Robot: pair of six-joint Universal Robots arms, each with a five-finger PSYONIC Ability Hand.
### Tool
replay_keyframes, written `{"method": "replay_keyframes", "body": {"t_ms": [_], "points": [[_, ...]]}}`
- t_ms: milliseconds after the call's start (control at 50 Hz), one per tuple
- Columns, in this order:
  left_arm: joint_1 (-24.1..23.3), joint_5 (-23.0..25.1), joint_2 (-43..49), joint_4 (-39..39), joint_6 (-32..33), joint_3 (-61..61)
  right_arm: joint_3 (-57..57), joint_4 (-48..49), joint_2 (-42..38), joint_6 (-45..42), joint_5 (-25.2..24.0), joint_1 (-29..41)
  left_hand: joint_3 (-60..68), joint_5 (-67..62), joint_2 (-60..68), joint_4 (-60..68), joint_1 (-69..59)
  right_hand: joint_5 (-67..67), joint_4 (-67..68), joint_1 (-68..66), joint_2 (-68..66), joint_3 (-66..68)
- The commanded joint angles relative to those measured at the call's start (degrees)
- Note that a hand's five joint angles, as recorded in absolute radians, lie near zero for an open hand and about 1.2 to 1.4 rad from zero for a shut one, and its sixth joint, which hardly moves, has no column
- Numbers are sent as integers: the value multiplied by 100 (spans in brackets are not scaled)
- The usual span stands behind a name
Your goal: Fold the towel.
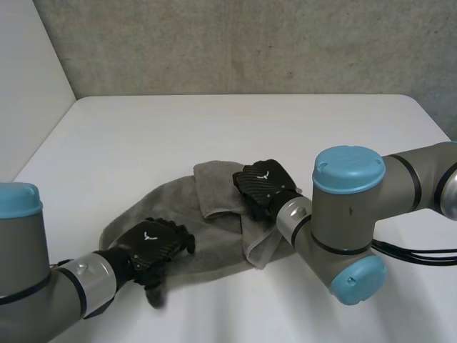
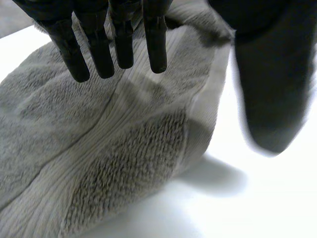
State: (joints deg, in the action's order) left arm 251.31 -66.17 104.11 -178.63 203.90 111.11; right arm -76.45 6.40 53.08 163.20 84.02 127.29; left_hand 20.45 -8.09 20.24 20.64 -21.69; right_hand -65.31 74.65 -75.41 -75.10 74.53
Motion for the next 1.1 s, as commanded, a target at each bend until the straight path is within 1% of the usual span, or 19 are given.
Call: {"method": "replay_keyframes", "body": {"t_ms": [20,140,180,200,240,300,380,560,660,680,700,720,740,820,900,1000,1060,1080,1100], "points": [[-178,-546,258,-514,-69,-54,25,-25,36,19,36,-64,235,-471,257,216,-111,-469,535,-459,-490,547],[-284,-687,408,-673,-17,-134,-10,-60,387,36,44,-345,1483,-1718,1504,1464,-1358,-469,535,-459,-490,547],[-284,-827,539,-831,27,-203,-10,-69,475,36,36,-539,2704,-2940,2725,2685,-2580,-469,535,-459,-490,547],[-284,-828,540,-831,27,-204,-19,-87,545,54,1,-695,2711,-2946,2732,2692,-2586,-469,535,-459,-490,547],[-284,-1003,680,-893,27,-283,-27,-87,625,45,0,-820,3782,-4018,3804,3763,-3658,-469,535,-459,-490,547],[-266,-1065,716,-893,27,-318,-36,-104,739,36,-26,-1075,4359,-4595,4380,4340,-4235,-469,535,-459,-490,547],[-161,-1127,655,-884,19,-406,-63,-174,844,28,-70,-1426,5918,-6153,5939,5898,-5793,-469,535,-459,-490,547],[550,-1083,207,-840,-34,-792,-89,-412,958,-25,-262,-1865,5955,-6191,5976,5936,-5831,-469,535,-459,-490,547],[867,-1047,162,-849,1,-1135,-203,-667,959,-16,-465,-1804,5955,-6191,5976,5936,-5831,-469,535,-459,-490,547],[998,-1039,162,-858,-16,-1266,-273,-884,967,27,-570,-1787,5955,-6191,5976,5936,-5831,2190,-2124,2199,2169,-2112],[1234,-1039,171,-840,-25,-1450,-274,-887,967,28,-571,-1787,5955,-6191,5976,5936,-5831,2216,-2150,2226,2195,-2138],[1237,-1039,171,-840,-25,-1452,-308,-1017,976,71,-588,-1700,5955,-6191,5976,5936,-5831,4015,-3949,4024,3994,-3937],[1385,-1039,206,-840,-25,-1556,-309,-1018,976,72,-588,-1699,5955,-6191,5976,5936,-5831,4033,-3967,4042,4012,-3955],[1509,-1030,329,-849,-17,-1751,-379,-1010,985,247,-571,-1207,5955,-6191,5976,5936,-5831,4353,-4287,4362,4332,-4275],[1606,-1039,760,-867,-17,-2129,-335,-764,906,1079,-457,-803,5955,-6191,5976,5936,-5831,4370,-4304,4379,4349,-4292],[1790,-1056,1199,-893,-43,-2559,-177,-580,643,1468,-439,-443,5756,-5991,5777,5736,-5631,4353,-4287,4362,4332,-4275],[1949,-1047,1445,-840,-34,-2770,-107,-526,554,1504,-395,-363,5083,-5318,5104,5063,-4958,4353,-4287,4362,4332,-4275],[1949,-1047,1532,-840,-26,-2831,-46,-474,467,1522,-308,-302,4483,-4719,4504,4464,-4359,4353,-4287,4362,4332,-4275],[1949,-1047,1533,-840,-25,-2832,-2,-456,397,1531,-194,-241,4477,-4713,4498,4458,-4353,4353,-4287,4362,4332,-4275]]}}
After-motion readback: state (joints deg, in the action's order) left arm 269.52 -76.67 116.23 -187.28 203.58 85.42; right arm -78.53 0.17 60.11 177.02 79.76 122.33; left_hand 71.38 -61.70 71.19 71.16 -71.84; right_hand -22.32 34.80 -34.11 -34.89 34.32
